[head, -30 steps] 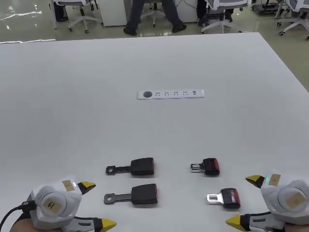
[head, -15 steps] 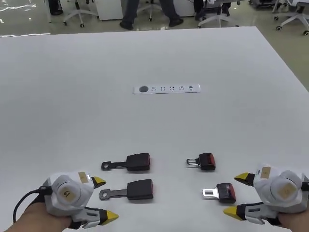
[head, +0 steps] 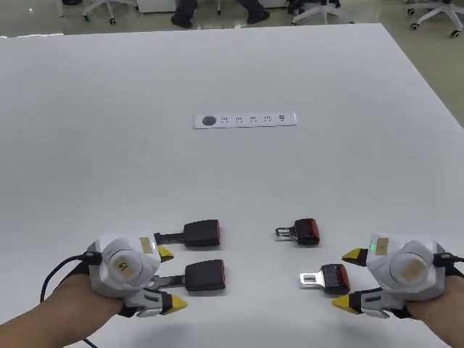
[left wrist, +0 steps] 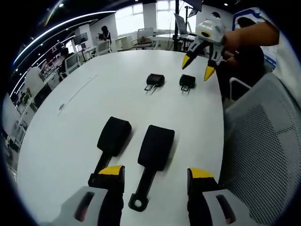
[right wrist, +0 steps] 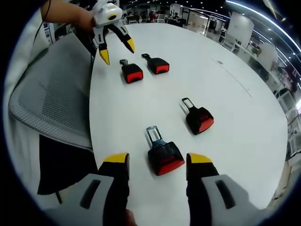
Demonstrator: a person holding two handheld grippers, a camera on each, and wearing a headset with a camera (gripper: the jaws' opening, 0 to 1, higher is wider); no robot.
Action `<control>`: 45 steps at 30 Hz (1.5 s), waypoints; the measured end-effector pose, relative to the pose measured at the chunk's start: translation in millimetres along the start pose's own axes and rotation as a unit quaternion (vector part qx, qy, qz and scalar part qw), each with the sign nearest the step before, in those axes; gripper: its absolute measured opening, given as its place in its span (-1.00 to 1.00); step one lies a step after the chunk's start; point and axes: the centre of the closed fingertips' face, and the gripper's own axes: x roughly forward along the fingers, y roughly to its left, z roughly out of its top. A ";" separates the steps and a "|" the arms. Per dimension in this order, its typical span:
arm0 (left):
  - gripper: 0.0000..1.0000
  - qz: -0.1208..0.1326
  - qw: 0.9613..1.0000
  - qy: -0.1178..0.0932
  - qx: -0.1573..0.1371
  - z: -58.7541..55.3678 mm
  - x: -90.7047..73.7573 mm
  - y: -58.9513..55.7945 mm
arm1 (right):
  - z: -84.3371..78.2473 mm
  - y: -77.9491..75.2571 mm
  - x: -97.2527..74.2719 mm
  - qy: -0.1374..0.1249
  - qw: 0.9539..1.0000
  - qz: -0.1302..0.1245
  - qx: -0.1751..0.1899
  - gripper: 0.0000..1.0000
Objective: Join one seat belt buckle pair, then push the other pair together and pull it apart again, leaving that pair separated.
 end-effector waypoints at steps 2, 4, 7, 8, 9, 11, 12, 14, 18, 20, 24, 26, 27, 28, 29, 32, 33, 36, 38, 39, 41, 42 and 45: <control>0.06 -0.004 1.000 0.006 0.012 1.2 3.3 0.9 | -1.0 -1.8 1.7 0.003 1.000 0.001 -0.002 -0.09; 0.04 -0.004 1.000 0.008 0.015 1.8 6.2 3.0 | -0.8 -2.6 2.0 0.007 1.000 0.002 -0.007 -0.09; -0.04 -0.009 1.000 0.015 0.019 2.8 11.1 6.6 | -3.4 -3.8 4.4 0.014 1.000 0.007 -0.012 -0.16; -0.06 -0.009 1.000 0.018 0.021 3.5 12.1 7.8 | -6.2 -6.8 7.6 0.017 1.000 0.006 -0.014 -0.16; -0.08 -0.011 0.999 0.020 0.023 5.7 13.2 8.7 | -8.4 -8.2 9.8 0.019 1.000 0.007 -0.015 -0.16; -0.12 -0.018 0.999 0.022 0.023 5.7 16.8 8.4 | -11.0 -6.6 10.9 0.026 0.999 0.014 -0.017 -0.18; -0.15 -0.023 0.999 0.024 0.025 5.5 18.5 7.2 | -10.2 -5.7 9.9 0.028 0.999 0.014 -0.021 -0.18; -0.17 -0.029 0.999 0.030 0.033 4.7 22.2 5.4 | -11.3 -5.6 11.5 0.031 0.999 0.017 -0.024 -0.18; -0.20 -0.038 0.998 0.032 0.045 7.6 27.9 2.2 | -12.4 -4.5 17.8 0.031 0.999 0.027 -0.027 -0.24; -0.23 -0.041 0.998 0.031 0.048 8.1 31.5 3.9 | -13.0 -4.9 20.9 0.036 0.998 0.029 -0.035 -0.25; -0.26 -0.047 0.997 0.035 0.054 9.8 36.9 4.5 | -16.0 -7.7 25.8 0.044 0.997 0.035 -0.043 -0.26; -0.27 -0.053 0.996 0.039 0.060 7.3 40.9 4.6 | -17.2 -8.3 26.2 0.051 0.997 0.039 -0.045 -0.28; -0.28 -0.057 0.996 0.041 0.061 6.6 41.9 4.7 | -18.4 -9.4 27.0 0.053 0.997 0.041 -0.045 -0.29; -0.28 -0.059 0.995 0.043 0.062 6.4 42.7 4.6 | -19.5 -10.6 28.0 0.055 0.997 0.043 -0.044 -0.31; -0.28 -0.061 0.995 0.043 0.063 6.4 43.1 4.2 | -20.0 -10.3 28.6 0.057 0.996 0.044 -0.043 -0.32; -0.32 -0.072 0.994 0.049 0.071 3.3 45.4 3.1 | -22.1 -8.8 30.8 0.064 0.996 0.047 -0.049 -0.27; -0.36 -0.076 0.993 0.054 0.078 1.5 45.7 2.0 | -24.2 -10.9 32.4 0.069 0.995 0.044 -0.052 -0.26; -0.35 -0.078 0.986 0.073 0.125 -4.5 47.3 2.1 | -24.7 -10.3 33.7 0.070 0.995 0.050 -0.051 -0.29; -0.35 -0.079 0.987 0.071 0.119 -1.6 47.0 -0.3 | -23.7 -10.7 35.2 0.069 0.995 0.053 -0.052 -0.29; -0.35 -0.080 0.987 0.072 0.120 -2.4 48.0 0.8 | -23.5 -10.7 35.5 0.069 0.995 0.055 -0.053 -0.29; -0.35 -0.081 0.987 0.073 0.122 -2.1 48.3 0.3 | -23.5 -10.5 35.9 0.068 0.994 0.059 -0.054 -0.29; -0.35 -0.081 0.987 0.073 0.122 -2.3 48.5 0.1 | -23.5 -10.7 36.2 0.068 0.994 0.060 -0.054 -0.30; -0.35 -0.081 0.986 0.076 0.126 -2.5 49.1 -0.8 | -24.0 -10.9 37.2 0.069 0.994 0.066 -0.059 -0.30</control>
